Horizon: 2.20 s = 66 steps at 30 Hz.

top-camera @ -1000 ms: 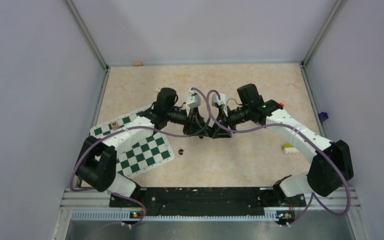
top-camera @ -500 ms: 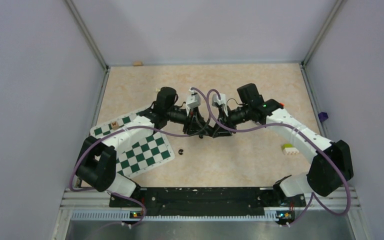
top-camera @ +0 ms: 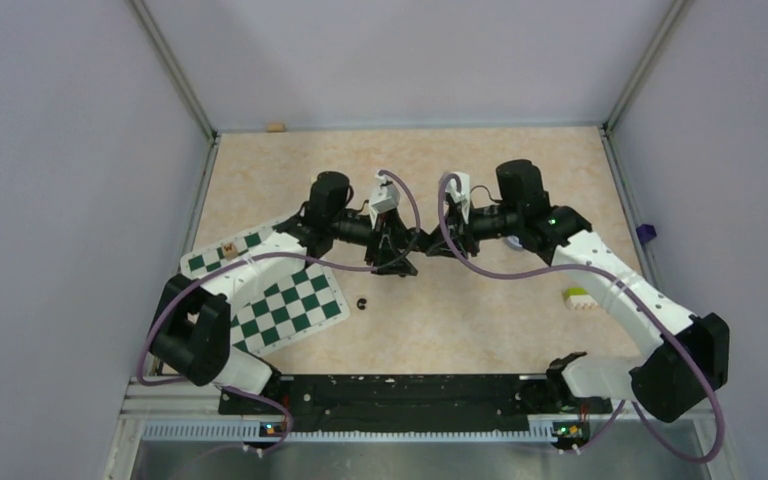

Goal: Insert the wireless bluetooth earbuds into the charging case
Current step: Pass from the left arm to the right, then pass from the right arm to the left, then open the charging case.

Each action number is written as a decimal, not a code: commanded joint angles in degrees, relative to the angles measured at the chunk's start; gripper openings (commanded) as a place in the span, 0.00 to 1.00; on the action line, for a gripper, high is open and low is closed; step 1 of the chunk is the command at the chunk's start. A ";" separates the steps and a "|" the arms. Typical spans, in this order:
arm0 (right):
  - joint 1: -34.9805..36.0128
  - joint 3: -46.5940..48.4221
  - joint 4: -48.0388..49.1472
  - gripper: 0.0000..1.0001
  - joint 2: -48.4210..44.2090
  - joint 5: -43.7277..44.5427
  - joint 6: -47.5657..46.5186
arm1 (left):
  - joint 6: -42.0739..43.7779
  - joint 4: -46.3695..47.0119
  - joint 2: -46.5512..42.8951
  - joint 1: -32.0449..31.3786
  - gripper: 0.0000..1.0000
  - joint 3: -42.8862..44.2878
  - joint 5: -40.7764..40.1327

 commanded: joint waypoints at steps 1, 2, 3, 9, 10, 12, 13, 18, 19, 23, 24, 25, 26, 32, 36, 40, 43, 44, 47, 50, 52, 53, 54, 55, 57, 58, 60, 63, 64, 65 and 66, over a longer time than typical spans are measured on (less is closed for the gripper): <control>-0.57 -2.07 6.23 0.08 0.43 -0.19 3.20 | -3.88 6.03 -1.86 0.44 0.69 0.91 0.77; -0.62 -2.02 6.31 0.08 1.09 -0.41 3.43 | -3.89 6.21 -1.76 0.44 0.67 0.92 0.81; -0.62 -1.92 6.19 0.09 1.78 -0.65 3.63 | -3.93 6.24 -1.79 0.45 0.66 0.92 0.85; -0.55 -2.04 5.78 0.09 2.75 -1.81 3.30 | -5.98 7.13 -1.85 0.51 0.60 0.74 0.75; -0.56 -2.19 5.91 0.09 2.72 -1.69 3.26 | -6.39 7.51 -1.81 0.51 0.59 0.70 0.80; -0.52 -2.43 6.13 0.09 2.72 -1.51 3.20 | -7.50 8.33 -1.90 0.64 0.56 0.74 0.92; -0.56 -2.46 6.28 0.09 2.72 -1.53 3.25 | -7.78 8.71 -1.85 0.68 0.55 0.63 0.96; -0.51 -2.69 6.38 0.09 3.04 -1.45 3.31 | -8.42 9.30 -1.89 0.85 0.47 0.48 0.65; -0.51 -2.70 6.28 0.09 3.13 -1.40 3.25 | -8.53 9.34 -1.92 0.94 0.47 0.48 0.60; -0.52 -2.70 6.25 0.09 3.41 -1.57 3.11 | -8.85 9.61 -1.85 0.86 0.47 0.40 0.48; -0.55 -2.67 6.25 0.09 3.40 -1.60 3.17 | -8.85 9.64 -1.86 0.90 0.47 0.39 0.43; -0.51 -2.67 6.26 0.09 3.42 -1.68 3.28 | -8.80 9.75 -1.83 0.93 0.46 0.35 0.37; -0.46 -2.71 6.29 0.09 3.40 -1.78 3.30 | -8.81 9.78 -1.75 0.91 0.45 0.39 0.33; -0.28 -2.69 6.11 0.09 3.40 -1.89 3.16 | -8.75 9.76 -1.52 0.91 0.31 0.39 0.16; 0.08 -2.72 6.01 0.09 3.36 -1.82 3.07 | -8.65 9.77 -1.41 0.87 0.12 0.39 -0.65; 0.08 -2.54 5.94 0.10 3.49 -1.63 3.09 | -8.41 9.73 -1.39 0.92 0.00 0.24 -0.94; 0.07 -1.52 4.83 0.22 3.62 -1.65 3.25 | -8.25 9.78 -1.47 0.90 0.00 0.06 -0.71; 0.04 -0.91 4.45 0.31 3.66 -1.69 3.53 | -8.19 9.70 -1.52 0.89 0.00 0.04 -0.65; -0.73 0.48 3.41 0.53 3.50 -2.06 3.99 | -7.76 9.54 -1.57 0.89 0.00 -0.20 0.13; -1.60 0.78 3.45 0.66 3.30 -3.08 4.73 | -7.37 9.51 -1.69 0.91 0.00 -0.36 0.74; -2.05 0.84 3.49 0.69 3.05 -4.07 5.16 | -7.21 9.47 -1.64 0.90 0.00 -0.48 0.77; -2.21 0.93 3.52 0.70 3.06 -4.38 5.51 | -7.10 9.40 -1.57 0.87 0.00 -0.49 0.77; -2.29 1.10 3.56 0.71 3.13 -4.59 5.92 | -6.92 9.34 -1.56 0.91 0.00 -0.53 0.77; -2.36 1.18 3.94 0.72 3.08 -4.54 6.50 | -6.74 9.21 -1.55 0.86 0.00 -0.57 0.77; -2.45 0.80 6.32 0.73 2.70 -3.80 8.42 | -6.56 9.01 -1.57 0.86 0.00 -0.66 0.67; -2.42 0.38 7.74 0.73 2.43 -3.07 9.37 | -6.60 8.99 -1.49 0.87 0.00 -0.78 0.58; -2.47 -1.46 11.76 0.73 1.57 -0.30 12.11 | -6.69 8.98 -1.42 0.78 0.00 -0.82 0.51; -2.49 -3.14 15.68 0.73 0.67 3.15 14.24 | -6.68 8.99 -1.07 0.82 0.00 -0.83 0.55; -2.49 -3.53 16.53 0.73 0.54 3.95 14.79 | -6.65 8.95 -0.90 0.78 0.00 -0.83 0.59; -2.49 -3.72 17.17 0.73 0.47 4.67 15.22 | -6.62 8.92 -0.85 0.77 0.00 -0.84 0.60; -2.45 -3.89 17.58 0.73 0.45 5.34 15.45 | -6.63 8.99 -0.78 0.80 0.00 -0.84 0.74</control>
